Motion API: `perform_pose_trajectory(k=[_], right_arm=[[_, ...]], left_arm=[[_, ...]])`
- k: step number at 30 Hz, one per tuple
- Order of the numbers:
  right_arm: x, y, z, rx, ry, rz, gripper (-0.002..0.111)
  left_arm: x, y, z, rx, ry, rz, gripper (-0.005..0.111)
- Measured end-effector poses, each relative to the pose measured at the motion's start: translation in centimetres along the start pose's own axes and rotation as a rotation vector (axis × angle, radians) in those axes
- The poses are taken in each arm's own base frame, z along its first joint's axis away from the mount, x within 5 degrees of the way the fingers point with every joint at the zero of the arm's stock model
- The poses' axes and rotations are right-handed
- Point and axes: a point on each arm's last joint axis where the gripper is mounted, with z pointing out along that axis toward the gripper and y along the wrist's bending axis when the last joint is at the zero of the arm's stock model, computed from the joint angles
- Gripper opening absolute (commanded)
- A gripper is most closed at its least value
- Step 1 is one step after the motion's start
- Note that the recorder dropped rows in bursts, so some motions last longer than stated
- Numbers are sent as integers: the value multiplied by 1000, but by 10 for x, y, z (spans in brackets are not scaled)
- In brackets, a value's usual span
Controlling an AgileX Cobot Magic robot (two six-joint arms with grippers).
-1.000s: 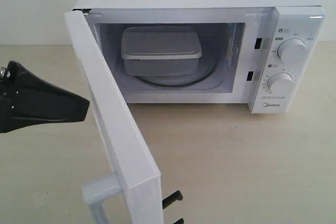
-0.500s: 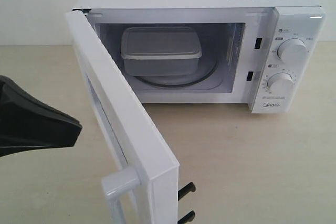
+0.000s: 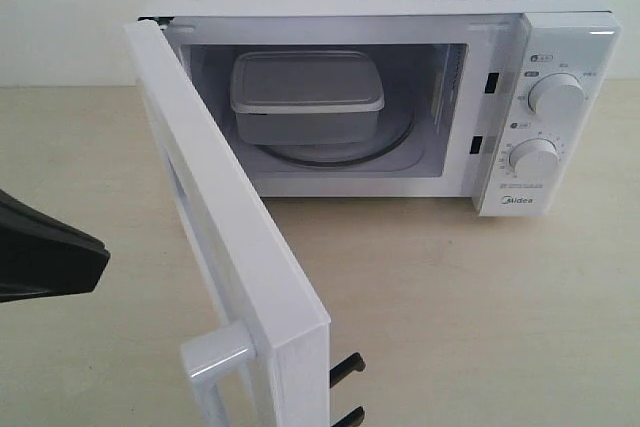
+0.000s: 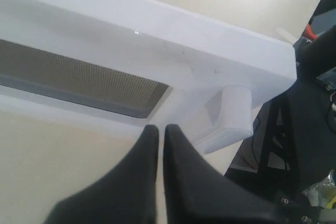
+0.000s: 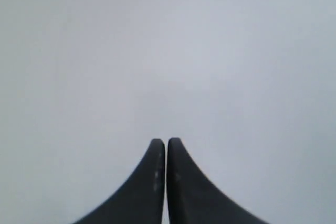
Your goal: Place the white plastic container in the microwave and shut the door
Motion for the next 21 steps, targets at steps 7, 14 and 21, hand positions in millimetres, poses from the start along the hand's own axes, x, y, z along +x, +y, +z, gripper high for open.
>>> perform_pose_trajectory(k=[7, 14, 21], right_arm=[[-75, 8, 22, -88, -254, 119, 1], [-144, 5, 62, 13, 152, 161, 1], [-90, -2, 64, 257, 1010, 244, 1]], left_arm=[[0, 2, 0, -17, -5, 8, 4], [-6, 5, 0, -57, -64, 8, 4], [-7, 5, 0, -53, -76, 1, 4]])
